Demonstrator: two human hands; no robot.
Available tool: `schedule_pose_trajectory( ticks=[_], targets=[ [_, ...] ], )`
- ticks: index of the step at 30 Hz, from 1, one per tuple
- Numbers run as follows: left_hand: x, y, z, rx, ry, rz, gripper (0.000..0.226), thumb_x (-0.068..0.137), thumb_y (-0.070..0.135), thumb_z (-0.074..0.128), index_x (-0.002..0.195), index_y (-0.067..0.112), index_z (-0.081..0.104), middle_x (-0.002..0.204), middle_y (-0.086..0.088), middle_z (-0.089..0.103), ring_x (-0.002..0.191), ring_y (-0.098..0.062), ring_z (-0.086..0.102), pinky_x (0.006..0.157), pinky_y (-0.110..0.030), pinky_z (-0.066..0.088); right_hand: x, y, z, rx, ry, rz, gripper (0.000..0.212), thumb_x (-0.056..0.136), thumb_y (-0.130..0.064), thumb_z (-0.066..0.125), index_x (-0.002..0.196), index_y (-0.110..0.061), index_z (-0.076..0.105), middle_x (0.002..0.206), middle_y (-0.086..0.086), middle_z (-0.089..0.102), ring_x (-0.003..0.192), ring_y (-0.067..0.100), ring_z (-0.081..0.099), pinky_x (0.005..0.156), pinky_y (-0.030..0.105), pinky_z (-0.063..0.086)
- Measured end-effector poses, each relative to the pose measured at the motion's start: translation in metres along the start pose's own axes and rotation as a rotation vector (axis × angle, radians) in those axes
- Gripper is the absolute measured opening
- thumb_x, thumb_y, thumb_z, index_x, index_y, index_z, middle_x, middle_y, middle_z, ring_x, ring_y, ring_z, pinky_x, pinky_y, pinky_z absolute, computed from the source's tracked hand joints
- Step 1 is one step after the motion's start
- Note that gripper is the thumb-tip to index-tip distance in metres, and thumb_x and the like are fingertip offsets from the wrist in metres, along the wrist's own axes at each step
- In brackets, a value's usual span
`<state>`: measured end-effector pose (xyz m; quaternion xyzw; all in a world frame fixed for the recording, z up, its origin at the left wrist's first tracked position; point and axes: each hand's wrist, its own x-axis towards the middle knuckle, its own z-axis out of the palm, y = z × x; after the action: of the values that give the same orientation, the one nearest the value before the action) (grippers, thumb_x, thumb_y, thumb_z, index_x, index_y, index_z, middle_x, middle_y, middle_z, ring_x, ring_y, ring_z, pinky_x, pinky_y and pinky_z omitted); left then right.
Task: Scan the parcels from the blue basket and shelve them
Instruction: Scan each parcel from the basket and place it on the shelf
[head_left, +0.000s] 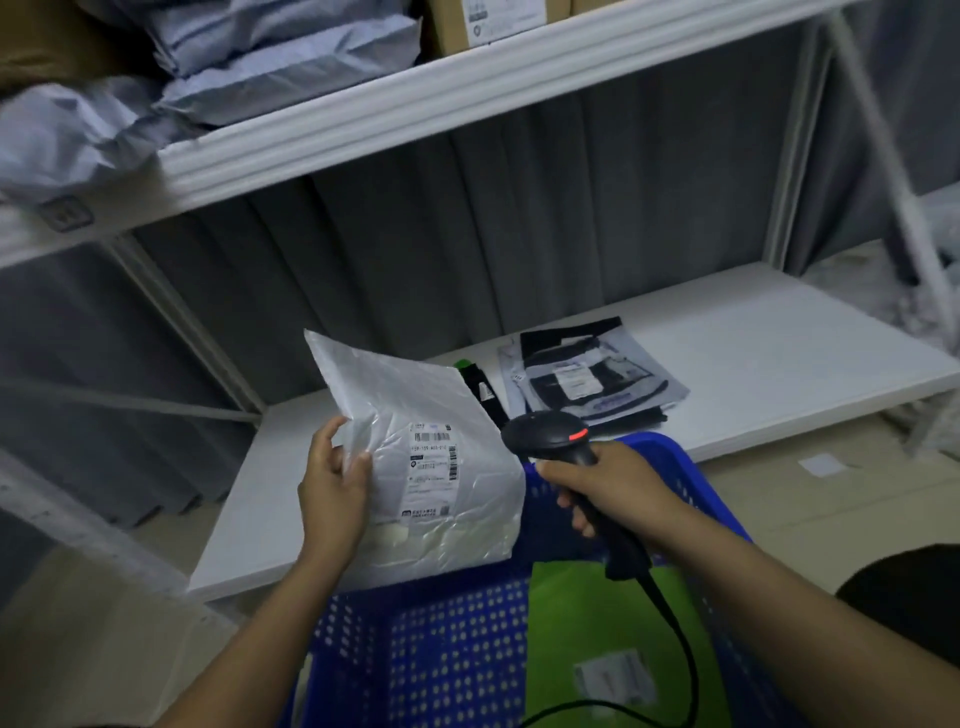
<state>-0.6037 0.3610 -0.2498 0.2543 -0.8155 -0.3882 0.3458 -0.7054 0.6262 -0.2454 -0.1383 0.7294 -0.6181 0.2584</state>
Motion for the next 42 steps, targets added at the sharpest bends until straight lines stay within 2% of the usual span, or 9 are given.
schedule_pose_trajectory(
  ticks=[6, 10, 12, 16, 22, 26, 30, 35, 42],
  targets=[
    [0.052, 0.046, 0.079, -0.149, -0.084, 0.059, 0.042, 0.093, 0.011, 0.058, 0.127, 0.032, 0.048, 0.092, 0.001, 0.064, 0.076, -0.004, 0.061, 0.065, -0.017, 0.046, 0.048, -0.017, -0.065, -0.154, 0.174, -0.047, 0.025, 0.085, -0.029, 0.072, 0.079, -0.007, 0.062, 0.059, 0.008, 0.065, 0.042, 0.018, 0.058, 0.043, 0.025, 0.048],
    [0.088, 0.072, 0.144, -0.285, -0.119, 0.06, 0.045, 0.093, 0.003, 0.056, 0.127, 0.03, 0.046, 0.085, 0.009, 0.061, 0.068, 0.001, 0.058, 0.058, -0.007, 0.045, 0.085, -0.021, -0.11, -0.093, 0.339, -0.016, 0.026, 0.083, -0.031, 0.073, 0.08, -0.007, 0.066, 0.064, 0.009, 0.068, 0.048, 0.02, 0.061, 0.051, 0.03, 0.052],
    [0.108, 0.071, 0.178, -0.327, -0.131, 0.023, 0.049, 0.092, 0.001, 0.055, 0.132, 0.027, 0.045, 0.084, 0.006, 0.061, 0.067, -0.005, 0.057, 0.059, -0.013, 0.048, 0.104, -0.021, -0.127, -0.019, 0.404, -0.001, 0.024, 0.083, -0.029, 0.072, 0.082, -0.005, 0.067, 0.073, 0.015, 0.07, 0.053, 0.023, 0.062, 0.058, 0.034, 0.055],
    [0.14, 0.049, 0.251, -0.364, -0.132, -0.134, 0.055, 0.092, 0.002, 0.057, 0.138, 0.027, 0.04, 0.121, -0.005, 0.062, 0.099, -0.023, 0.064, 0.081, -0.036, 0.054, 0.129, -0.005, -0.157, -0.026, 0.477, 0.053, 0.021, 0.085, -0.026, 0.07, 0.086, -0.006, 0.066, 0.076, 0.015, 0.069, 0.054, 0.022, 0.062, 0.059, 0.034, 0.055],
    [0.163, 0.007, 0.342, -0.171, -0.157, -0.194, 0.058, 0.092, 0.0, 0.05, 0.145, 0.02, 0.036, 0.118, 0.0, 0.053, 0.103, -0.02, 0.054, 0.091, -0.028, 0.044, 0.147, 0.024, -0.183, -0.107, 0.487, 0.182, 0.025, 0.084, -0.028, 0.071, 0.086, -0.004, 0.065, 0.077, 0.016, 0.07, 0.052, 0.022, 0.063, 0.053, 0.03, 0.053],
    [0.166, -0.018, 0.38, 0.01, -0.178, -0.171, 0.042, 0.092, -0.003, 0.047, 0.132, 0.007, 0.056, 0.127, -0.015, 0.059, 0.113, -0.033, 0.057, 0.097, -0.029, 0.043, 0.155, 0.027, -0.186, -0.199, 0.46, 0.192, 0.027, 0.084, -0.028, 0.07, 0.089, -0.001, 0.066, 0.083, 0.018, 0.071, 0.052, 0.02, 0.063, 0.049, 0.027, 0.05],
    [0.171, -0.034, 0.397, 0.184, -0.359, -0.22, 0.043, 0.094, 0.009, 0.051, 0.137, 0.005, 0.052, 0.143, -0.019, 0.046, 0.128, -0.033, 0.047, 0.109, -0.03, 0.035, 0.161, 0.027, -0.18, -0.237, 0.418, 0.198, 0.026, 0.085, -0.029, 0.069, 0.089, -0.004, 0.066, 0.085, 0.016, 0.071, 0.051, 0.018, 0.062, 0.044, 0.023, 0.049],
    [0.167, -0.033, 0.385, 0.689, -0.825, -0.169, 0.075, 0.091, 0.049, 0.056, 0.151, 0.015, 0.027, 0.158, -0.018, 0.015, 0.146, -0.03, 0.013, 0.118, -0.031, 0.017, 0.155, 0.027, -0.174, -0.377, 0.299, 0.205, 0.024, 0.084, -0.031, 0.071, 0.085, -0.009, 0.063, 0.079, 0.011, 0.067, 0.05, 0.016, 0.061, 0.048, 0.025, 0.051],
    [0.116, -0.011, 0.316, 0.362, -0.819, -0.009, 0.049, 0.09, 0.025, 0.066, 0.135, 0.009, 0.052, 0.146, -0.012, 0.043, 0.134, -0.025, 0.04, 0.108, -0.024, 0.028, 0.117, 0.015, -0.151, -0.636, 0.185, 0.168, 0.029, 0.083, -0.037, 0.071, 0.083, -0.01, 0.064, 0.074, 0.009, 0.068, 0.06, 0.023, 0.067, 0.056, 0.028, 0.054]
  ],
)
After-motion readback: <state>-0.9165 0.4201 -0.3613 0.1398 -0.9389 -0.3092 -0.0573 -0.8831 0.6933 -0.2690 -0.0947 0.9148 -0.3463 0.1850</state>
